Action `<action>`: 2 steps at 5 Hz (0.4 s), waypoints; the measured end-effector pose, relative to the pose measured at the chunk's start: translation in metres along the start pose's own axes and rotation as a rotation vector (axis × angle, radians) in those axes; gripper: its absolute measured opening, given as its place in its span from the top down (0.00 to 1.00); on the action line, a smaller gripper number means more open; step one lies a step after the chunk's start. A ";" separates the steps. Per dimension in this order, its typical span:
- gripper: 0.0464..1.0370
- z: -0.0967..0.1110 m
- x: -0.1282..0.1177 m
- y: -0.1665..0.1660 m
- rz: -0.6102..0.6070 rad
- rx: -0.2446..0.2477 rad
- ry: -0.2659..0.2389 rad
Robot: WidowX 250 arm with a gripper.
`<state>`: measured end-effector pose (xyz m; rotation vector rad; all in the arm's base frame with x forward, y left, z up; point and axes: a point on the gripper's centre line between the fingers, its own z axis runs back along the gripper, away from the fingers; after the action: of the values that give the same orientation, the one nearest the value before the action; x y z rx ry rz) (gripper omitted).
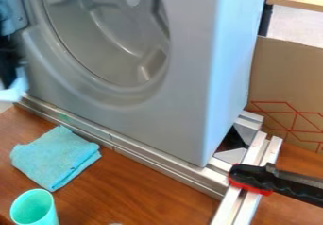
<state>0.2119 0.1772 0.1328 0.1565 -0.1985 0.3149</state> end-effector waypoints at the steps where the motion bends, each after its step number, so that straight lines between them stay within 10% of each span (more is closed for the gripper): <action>1: 0.40 -0.014 -0.032 0.025 0.033 0.034 0.081; 2: 0.40 -0.031 -0.045 0.028 -0.007 0.049 0.133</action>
<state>0.1659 0.1965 0.0959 0.1839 -0.0583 0.3225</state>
